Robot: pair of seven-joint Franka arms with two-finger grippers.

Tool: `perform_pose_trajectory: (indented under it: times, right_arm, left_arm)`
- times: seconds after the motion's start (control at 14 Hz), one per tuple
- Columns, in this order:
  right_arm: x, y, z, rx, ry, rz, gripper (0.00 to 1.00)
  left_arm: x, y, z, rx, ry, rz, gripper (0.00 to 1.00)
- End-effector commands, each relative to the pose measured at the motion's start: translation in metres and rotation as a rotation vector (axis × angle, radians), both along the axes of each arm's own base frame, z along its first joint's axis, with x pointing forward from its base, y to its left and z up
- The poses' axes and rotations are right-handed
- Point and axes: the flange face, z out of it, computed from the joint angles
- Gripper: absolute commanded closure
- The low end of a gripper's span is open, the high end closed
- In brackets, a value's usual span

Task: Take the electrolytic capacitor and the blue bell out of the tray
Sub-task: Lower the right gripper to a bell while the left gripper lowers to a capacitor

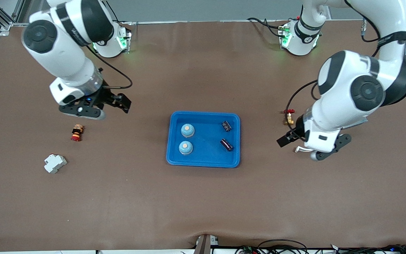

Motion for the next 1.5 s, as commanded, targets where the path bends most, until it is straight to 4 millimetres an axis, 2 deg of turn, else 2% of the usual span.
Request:
perform_pose_trajectory:
  times: [0.0,0.21,0.5,0.71,0.86,1.07,1.43]
  right_arm:
    - [-0.002,0.025,-0.033,0.024,-0.018,-0.054,0.00]
    - [-0.012,0.062,-0.081,0.014,0.010,-0.084,0.00]
    - [-0.022,0.115,-0.135,0.011,0.021,-0.096,0.00]
    - [-0.028,0.144,-0.174,0.014,0.018,-0.112,0.00]
    - [-0.022,0.153,-0.188,0.012,0.017,-0.117,0.00]
    - [-0.017,0.171,-0.221,0.013,0.010,-0.130,0.00]
    - [-0.009,0.179,-0.241,0.011,0.014,-0.129,0.00]
  left_arm:
    - [0.001,-0.027,-0.011,0.021,-0.019,0.040,0.00]
    - [-0.010,-0.071,-0.031,0.020,-0.021,0.081,0.00]
    - [-0.023,-0.121,-0.075,0.046,-0.026,0.181,0.00]
    - [-0.026,-0.139,-0.106,0.054,-0.019,0.261,0.00]
    - [-0.032,-0.148,-0.130,0.075,0.006,0.262,0.00]
    - [-0.031,-0.156,-0.156,0.068,0.006,0.264,0.00]
    - [-0.043,-0.182,-0.172,0.052,-0.008,0.258,0.00]
